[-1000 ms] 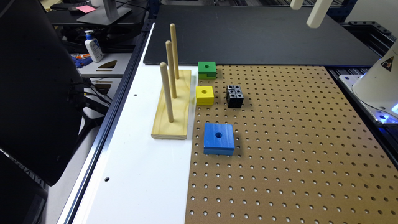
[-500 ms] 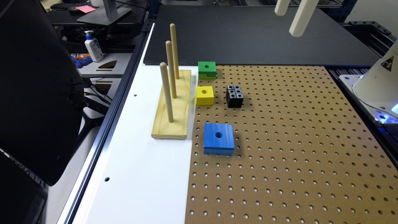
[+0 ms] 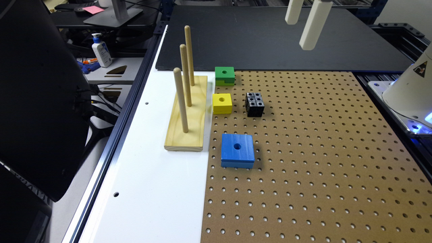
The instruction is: Pick up blue block.
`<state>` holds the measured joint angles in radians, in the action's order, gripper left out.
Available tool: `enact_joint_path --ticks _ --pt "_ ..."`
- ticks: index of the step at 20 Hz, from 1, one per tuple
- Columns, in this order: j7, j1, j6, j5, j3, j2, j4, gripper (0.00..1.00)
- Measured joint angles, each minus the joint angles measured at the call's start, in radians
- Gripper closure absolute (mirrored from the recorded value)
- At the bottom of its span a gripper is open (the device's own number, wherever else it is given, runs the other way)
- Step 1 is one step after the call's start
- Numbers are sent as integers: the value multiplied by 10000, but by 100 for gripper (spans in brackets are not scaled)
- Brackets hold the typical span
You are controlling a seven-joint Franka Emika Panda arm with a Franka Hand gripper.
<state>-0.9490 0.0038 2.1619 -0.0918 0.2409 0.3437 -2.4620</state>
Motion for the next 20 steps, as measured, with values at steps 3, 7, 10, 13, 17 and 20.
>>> enact_joint_path --ticks 3,7,10,13,17,20 --pt "-290 4 0 -73 328 -8 69 0" --pt "-699 -4 1 -143 775 -108 244 0" --pt "-765 -9 3 -143 846 -319 444 0" --pt "-778 -12 4 -143 860 -566 663 0" --pt "-781 -18 5 -143 863 -813 867 0" --pt "-783 -20 20 -143 872 -916 882 0"
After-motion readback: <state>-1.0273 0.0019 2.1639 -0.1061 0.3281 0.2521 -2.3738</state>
